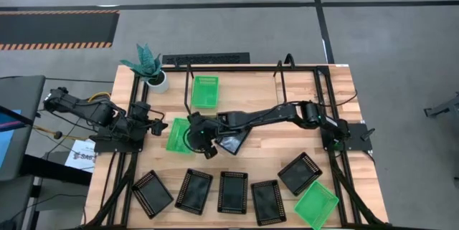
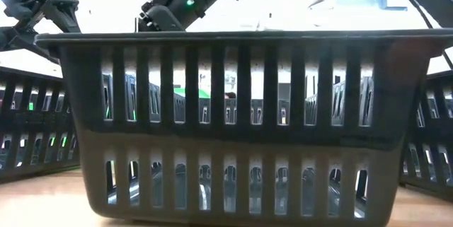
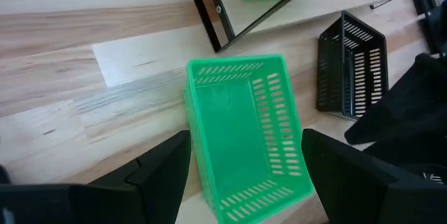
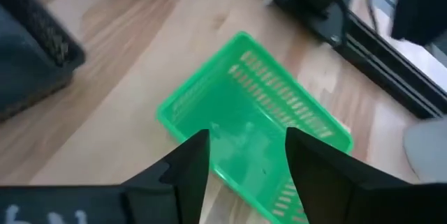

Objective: Stack baskets on shelf by color
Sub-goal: Stack the left green bin on top of the green bin on the shelf

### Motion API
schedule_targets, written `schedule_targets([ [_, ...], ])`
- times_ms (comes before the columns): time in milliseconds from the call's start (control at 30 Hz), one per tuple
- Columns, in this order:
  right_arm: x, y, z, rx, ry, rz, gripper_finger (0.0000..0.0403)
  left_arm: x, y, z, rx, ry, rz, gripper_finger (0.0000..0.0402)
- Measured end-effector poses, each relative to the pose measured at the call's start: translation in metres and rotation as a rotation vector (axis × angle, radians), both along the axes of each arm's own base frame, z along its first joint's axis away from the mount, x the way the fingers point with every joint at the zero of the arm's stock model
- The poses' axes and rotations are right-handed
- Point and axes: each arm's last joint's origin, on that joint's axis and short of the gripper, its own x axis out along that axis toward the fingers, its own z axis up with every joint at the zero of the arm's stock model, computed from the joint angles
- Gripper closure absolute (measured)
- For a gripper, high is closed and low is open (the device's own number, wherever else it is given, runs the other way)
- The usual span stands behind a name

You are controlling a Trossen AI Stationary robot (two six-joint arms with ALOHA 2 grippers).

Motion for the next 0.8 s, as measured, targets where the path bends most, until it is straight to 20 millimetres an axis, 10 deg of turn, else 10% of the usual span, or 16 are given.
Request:
schedule_targets([
  [533, 0.001, -0.021, -0.001, -0.097, -0.019, 0.207, 0.0205, 0.001, 0.0, 0.001, -0.015, -0.019, 0.018, 0.0141],
  [800, 0.008, -0.017, -0.043, -0.199, 0.056, 0.269, 0.0207, 0.001, 0.0, 0.001, -0.018, -0.026, 0.02, 0.0141],
])
